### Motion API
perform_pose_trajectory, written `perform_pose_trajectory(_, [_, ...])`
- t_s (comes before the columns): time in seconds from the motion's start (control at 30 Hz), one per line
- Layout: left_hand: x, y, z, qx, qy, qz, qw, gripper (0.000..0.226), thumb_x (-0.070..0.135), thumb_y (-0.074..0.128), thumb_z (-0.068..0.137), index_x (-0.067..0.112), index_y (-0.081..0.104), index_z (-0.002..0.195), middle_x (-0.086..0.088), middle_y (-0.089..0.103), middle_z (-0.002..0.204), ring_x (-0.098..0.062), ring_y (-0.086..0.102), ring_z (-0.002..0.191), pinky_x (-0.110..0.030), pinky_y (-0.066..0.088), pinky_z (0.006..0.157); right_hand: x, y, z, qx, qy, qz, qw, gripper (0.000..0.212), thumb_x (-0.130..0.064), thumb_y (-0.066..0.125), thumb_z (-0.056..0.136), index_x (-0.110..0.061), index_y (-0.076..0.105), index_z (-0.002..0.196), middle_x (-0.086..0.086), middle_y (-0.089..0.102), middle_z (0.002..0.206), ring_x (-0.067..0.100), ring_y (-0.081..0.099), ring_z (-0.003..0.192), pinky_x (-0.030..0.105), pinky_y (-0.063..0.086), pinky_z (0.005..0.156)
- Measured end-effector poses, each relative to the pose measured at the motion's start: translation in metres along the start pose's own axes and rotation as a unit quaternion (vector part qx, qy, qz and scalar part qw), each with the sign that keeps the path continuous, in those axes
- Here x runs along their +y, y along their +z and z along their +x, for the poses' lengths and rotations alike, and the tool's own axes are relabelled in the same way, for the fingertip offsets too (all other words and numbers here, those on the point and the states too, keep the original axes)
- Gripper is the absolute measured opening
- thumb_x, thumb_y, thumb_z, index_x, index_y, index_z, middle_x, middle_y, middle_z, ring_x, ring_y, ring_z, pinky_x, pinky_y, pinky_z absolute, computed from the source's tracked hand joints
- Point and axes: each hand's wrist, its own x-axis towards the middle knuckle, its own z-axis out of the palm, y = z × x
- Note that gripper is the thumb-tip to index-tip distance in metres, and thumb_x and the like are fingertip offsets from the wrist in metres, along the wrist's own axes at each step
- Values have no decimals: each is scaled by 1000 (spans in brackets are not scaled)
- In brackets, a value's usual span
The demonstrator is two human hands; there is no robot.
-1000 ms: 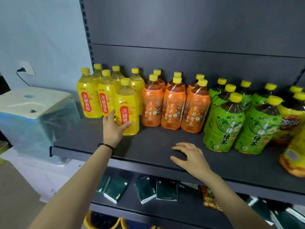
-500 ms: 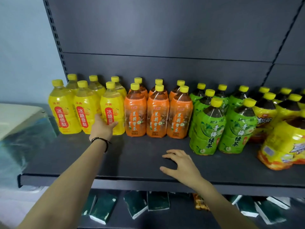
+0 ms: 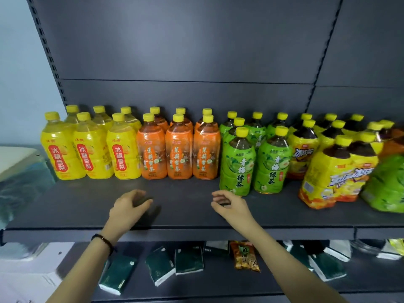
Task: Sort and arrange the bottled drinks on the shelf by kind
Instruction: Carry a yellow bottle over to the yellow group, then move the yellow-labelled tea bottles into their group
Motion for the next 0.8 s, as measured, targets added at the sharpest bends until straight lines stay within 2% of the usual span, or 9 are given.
perform_pose_trajectory(0.17, [81,44,-63,-27,69,-66,995,33,27,70,83,24,59,114,7,61,113,-9,56,107,-24,41,90,21,-79,-39,2,11,-12,1000,41,-33,70,84,-35,52,121,-13,59,110,4,54,105,9,41,76])
perform_pose_trajectory(0.33, [156,119,-113,-77,98,-139,982,24,20,71,83,34,61,99,13,67,102,5,63,94,-31,50,91,54,-170,-84,18,3,-7,1000,51,-36,70,83,-36,45,128,-15,55,118,0,51,110,13,42,83])
perform_pose_trajectory(0.4, [179,149,-127,-79,106,-150,980,25,21,69,84,35,59,103,10,65,106,-1,62,99,-31,50,92,66,-201,-95,34,-6,-12,999,55,-35,71,83,-32,46,132,-14,55,121,3,51,113,19,42,89])
perform_pose_trajectory(0.5, [207,182,-137,-61,106,-156,980,35,26,67,86,27,56,119,6,60,118,-10,56,112,-28,45,93,82,-237,-97,97,-7,-5,995,58,-29,74,81,-27,47,132,-9,54,124,9,51,115,27,44,94])
perform_pose_trajectory(0.67, [248,215,-116,3,98,-160,982,56,29,70,84,24,43,133,8,47,129,-13,46,121,-30,41,97,102,-266,-68,170,-8,8,985,75,-30,79,75,-27,37,137,-5,42,133,15,45,124,37,42,103])
perform_pose_trajectory(0.8, [272,236,-75,43,84,-172,981,80,23,75,79,13,28,144,-6,36,143,-21,33,135,-30,31,107,107,-264,-38,221,-6,32,975,86,-27,84,69,-20,32,137,1,35,132,20,40,125,41,40,106])
